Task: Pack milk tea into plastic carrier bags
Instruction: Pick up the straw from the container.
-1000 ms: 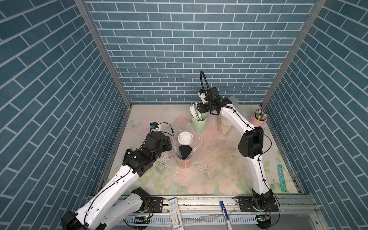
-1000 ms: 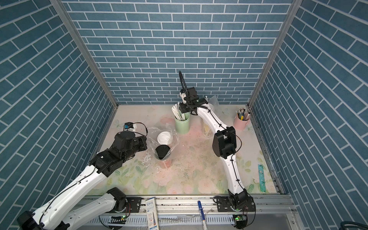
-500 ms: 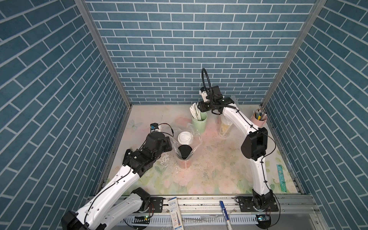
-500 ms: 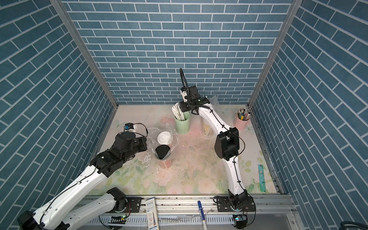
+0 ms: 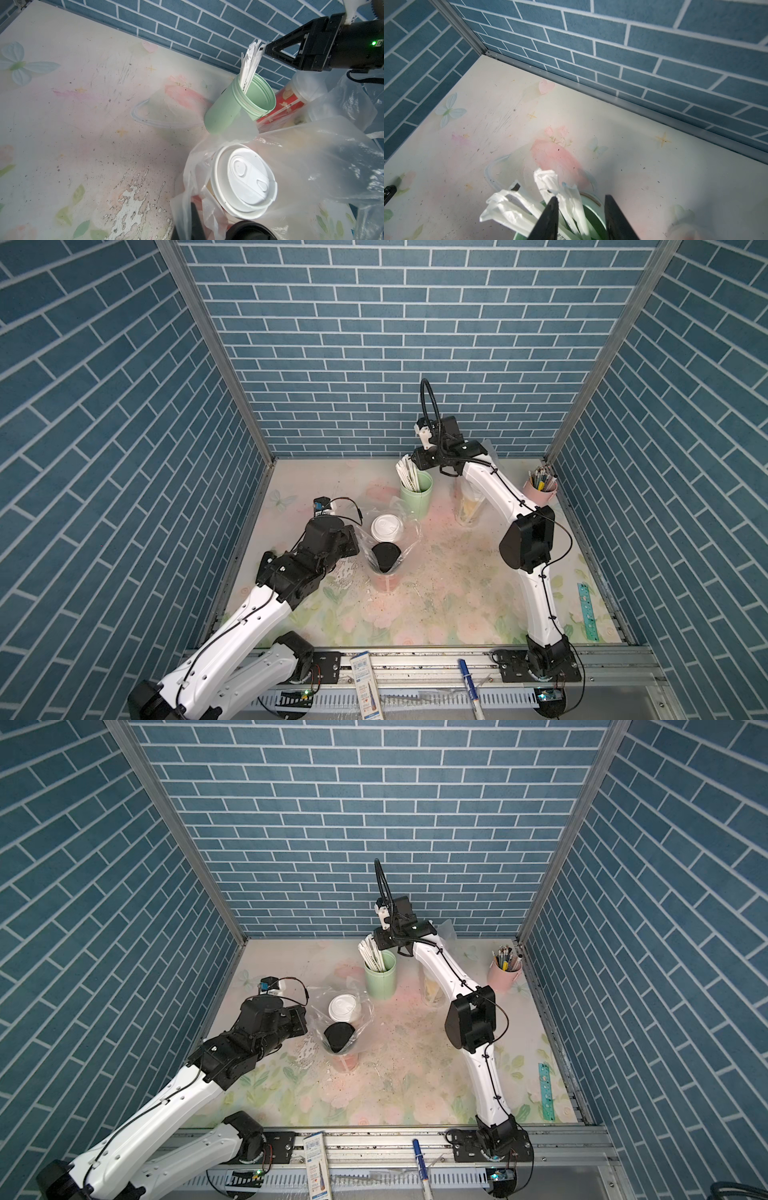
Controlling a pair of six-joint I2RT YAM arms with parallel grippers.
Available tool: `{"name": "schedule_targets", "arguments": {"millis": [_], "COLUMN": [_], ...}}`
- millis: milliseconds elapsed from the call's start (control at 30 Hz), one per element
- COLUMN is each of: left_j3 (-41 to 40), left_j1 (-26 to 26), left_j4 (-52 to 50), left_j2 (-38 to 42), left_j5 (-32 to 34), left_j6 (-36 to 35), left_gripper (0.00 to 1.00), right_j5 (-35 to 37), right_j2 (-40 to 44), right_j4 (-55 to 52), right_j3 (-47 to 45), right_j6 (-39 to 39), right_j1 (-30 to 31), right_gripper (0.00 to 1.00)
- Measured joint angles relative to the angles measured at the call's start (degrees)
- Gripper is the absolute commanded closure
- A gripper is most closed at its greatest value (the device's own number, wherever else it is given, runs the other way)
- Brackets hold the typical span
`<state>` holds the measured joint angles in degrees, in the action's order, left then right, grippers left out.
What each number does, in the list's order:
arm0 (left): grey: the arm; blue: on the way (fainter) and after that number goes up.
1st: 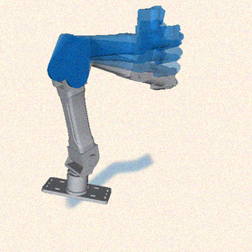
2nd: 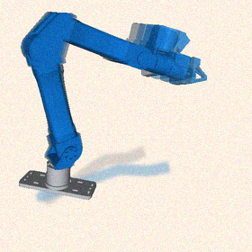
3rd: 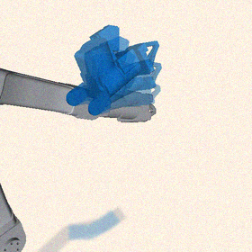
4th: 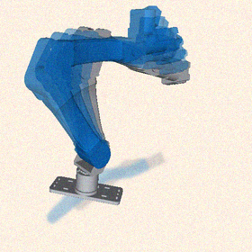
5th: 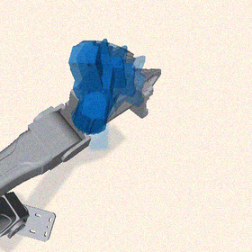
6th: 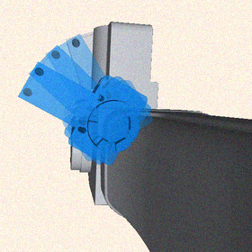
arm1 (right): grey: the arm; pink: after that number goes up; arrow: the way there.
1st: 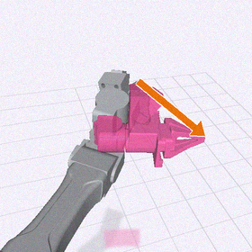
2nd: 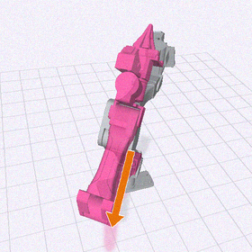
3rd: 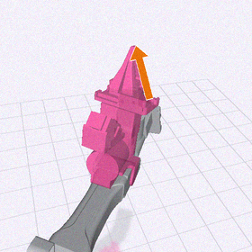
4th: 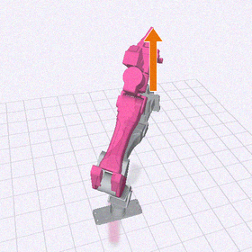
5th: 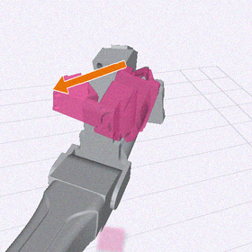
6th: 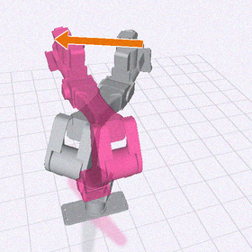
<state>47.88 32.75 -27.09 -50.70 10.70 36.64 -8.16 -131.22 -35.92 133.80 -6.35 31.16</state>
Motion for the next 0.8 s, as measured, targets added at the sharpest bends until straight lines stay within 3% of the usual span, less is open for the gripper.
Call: {"name": "schedule_targets", "arguments": {"millis": [433, 700, 800], "left_j3": [-0.02, -0.35, -0.52], "left_j1": [0.0, 0.0, 0.0], "left_j4": [-0.02, -0.02, -0.02], "left_j2": [0.59, 1.27, 1.31], "left_j5": [0.22, 0.44, 0.37], "left_j6": [0.0, 0.11, 0.44], "left_gripper": [1.0, 1.0, 1.0], "right_j5": [-0.22, 0.02, 0.24], "right_j2": [-3.02, -3.15, -3.13], "right_j4": [-0.2, -0.59, -1.05], "right_j3": [1.7, 1.81, 1.81], "right_j6": [-0.11, -0.59, -0.74], "right_j1": [0.0, 0.0, 0.0], "right_gripper": [0.71, 1.0, 1.0]}}
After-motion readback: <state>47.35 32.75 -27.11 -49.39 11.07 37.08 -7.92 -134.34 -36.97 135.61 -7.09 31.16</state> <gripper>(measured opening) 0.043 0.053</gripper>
